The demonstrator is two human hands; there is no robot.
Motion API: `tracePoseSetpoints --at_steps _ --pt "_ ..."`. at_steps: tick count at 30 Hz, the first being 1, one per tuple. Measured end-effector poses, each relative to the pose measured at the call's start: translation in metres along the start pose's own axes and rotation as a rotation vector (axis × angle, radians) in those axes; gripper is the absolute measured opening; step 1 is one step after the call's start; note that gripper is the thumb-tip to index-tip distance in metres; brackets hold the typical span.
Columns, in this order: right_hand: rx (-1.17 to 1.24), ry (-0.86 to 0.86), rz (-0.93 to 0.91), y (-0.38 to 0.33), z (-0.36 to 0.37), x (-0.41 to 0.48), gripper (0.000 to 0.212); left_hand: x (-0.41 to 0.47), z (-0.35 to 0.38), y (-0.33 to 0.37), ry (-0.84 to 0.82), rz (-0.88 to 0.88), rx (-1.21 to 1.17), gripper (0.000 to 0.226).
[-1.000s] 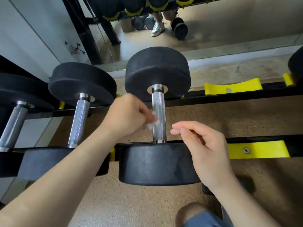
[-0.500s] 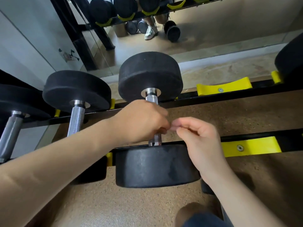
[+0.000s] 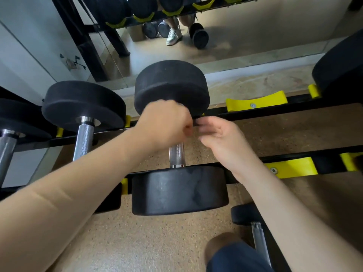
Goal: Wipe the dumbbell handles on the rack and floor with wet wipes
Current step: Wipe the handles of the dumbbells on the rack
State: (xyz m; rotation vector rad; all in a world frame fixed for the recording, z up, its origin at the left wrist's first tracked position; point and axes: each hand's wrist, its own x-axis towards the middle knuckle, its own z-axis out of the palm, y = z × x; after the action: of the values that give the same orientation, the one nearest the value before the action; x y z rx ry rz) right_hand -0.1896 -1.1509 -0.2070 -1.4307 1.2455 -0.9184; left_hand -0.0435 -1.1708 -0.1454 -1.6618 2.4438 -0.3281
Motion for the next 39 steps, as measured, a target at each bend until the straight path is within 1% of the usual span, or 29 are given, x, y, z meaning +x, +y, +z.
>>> tracePoseSetpoints --at_steps 2,3,4,5,7,9,10,11,13,16,18,19,20,21,22,23,24,26,27,28,29,31,32,34,36,38,39 --pt "-0.001 -0.041 0.019 0.000 -0.001 0.000 0.046 0.007 -0.001 -0.008 0.077 -0.091 -0.031 0.024" --pt "0.005 -0.042 0.016 -0.001 -0.002 0.000 0.045 0.009 -0.001 -0.009 0.078 -0.081 -0.044 0.024" --pt "0.017 -0.045 0.006 -0.001 -0.003 0.000 0.046 0.008 -0.001 -0.006 0.038 -0.037 -0.052 0.022" --pt "0.032 -0.062 -0.005 0.000 -0.005 -0.001 0.047 0.003 -0.001 -0.001 -0.037 0.028 -0.067 0.020" --pt "0.055 -0.150 -0.024 0.001 -0.009 -0.003 0.046 -0.009 0.000 0.006 -0.236 0.127 -0.205 0.012" --pt "0.085 -0.295 -0.046 0.001 -0.010 -0.009 0.040 -0.018 -0.006 -0.003 -0.384 0.104 -0.448 0.009" --pt "0.096 -0.349 -0.062 -0.002 -0.010 -0.011 0.036 -0.022 -0.010 -0.010 -0.416 0.075 -0.551 0.012" --pt "0.084 -0.378 -0.088 -0.005 -0.008 -0.010 0.033 -0.026 -0.013 -0.015 -0.415 0.052 -0.628 0.018" --pt "-0.025 -0.357 -0.180 -0.011 -0.003 -0.003 0.028 -0.037 -0.015 -0.021 -0.321 0.004 -0.778 0.030" --pt "-0.232 -0.278 -0.323 -0.013 0.007 0.013 0.014 -0.062 -0.008 -0.021 -0.181 -0.071 -1.044 0.040" --pt "-0.337 -0.231 -0.402 -0.013 0.011 0.019 0.010 -0.081 0.002 -0.022 0.027 -0.190 -1.153 0.042" --pt "-0.379 -0.251 -0.444 -0.014 0.010 0.018 0.010 -0.088 0.006 -0.022 0.145 -0.264 -1.162 0.043" --pt "-0.419 -0.321 -0.466 -0.016 0.007 0.017 0.011 -0.094 0.009 -0.020 0.230 -0.324 -1.136 0.044" --pt "-0.460 -0.426 -0.458 -0.019 0.004 0.016 0.011 -0.098 0.011 -0.017 0.271 -0.352 -1.080 0.045" --pt "-0.503 -0.540 -0.437 -0.024 0.002 0.017 0.012 -0.100 0.011 -0.013 0.276 -0.359 -1.023 0.047" --pt "-0.554 -0.619 -0.429 -0.028 0.002 0.019 0.012 -0.102 0.011 -0.008 0.269 -0.355 -0.983 0.048" --pt "-0.619 -0.639 -0.477 -0.032 0.004 0.023 0.010 -0.102 0.011 -0.004 0.266 -0.355 -0.965 0.049" --pt "-0.706 -0.541 -0.637 -0.037 0.011 0.032 0.004 -0.101 0.012 -0.002 0.297 -0.382 -0.927 0.048" --pt "-0.704 -0.489 -0.673 -0.038 0.013 0.032 0.002 -0.100 0.012 -0.001 0.319 -0.400 -0.906 0.048" --pt "-0.686 -0.482 -0.677 -0.039 0.013 0.030 0.003 -0.101 0.012 0.000 0.336 -0.417 -0.893 0.047" --pt "-0.686 -0.513 -0.671 -0.041 0.011 0.028 0.005 -0.102 0.012 0.001 0.349 -0.432 -0.889 0.045" --pt "-0.781 -0.682 -0.668 -0.047 0.011 0.022 0.014 -0.105 0.012 0.001 0.363 -0.456 -0.868 0.040" --pt "-0.874 -0.760 -0.692 -0.051 0.016 0.023 0.015 -0.106 0.013 0.001 0.367 -0.464 -0.846 0.038" --pt "-1.154 -0.827 -0.795 -0.060 0.038 0.027 0.011 -0.106 0.017 -0.003 0.372 -0.507 -0.789 0.034" --pt "-1.303 -0.823 -0.884 -0.062 0.054 0.029 0.017 -0.109 0.022 -0.008 0.385 -0.573 -0.763 0.034" --pt "-1.347 -0.772 -1.004 -0.057 0.052 0.037 0.014 -0.113 0.025 -0.010 0.377 -0.594 -0.772 0.032" --pt "-1.307 -0.715 -1.008 -0.054 0.045 0.041 0.017 -0.116 0.025 -0.011 0.362 -0.582 -0.775 0.030"
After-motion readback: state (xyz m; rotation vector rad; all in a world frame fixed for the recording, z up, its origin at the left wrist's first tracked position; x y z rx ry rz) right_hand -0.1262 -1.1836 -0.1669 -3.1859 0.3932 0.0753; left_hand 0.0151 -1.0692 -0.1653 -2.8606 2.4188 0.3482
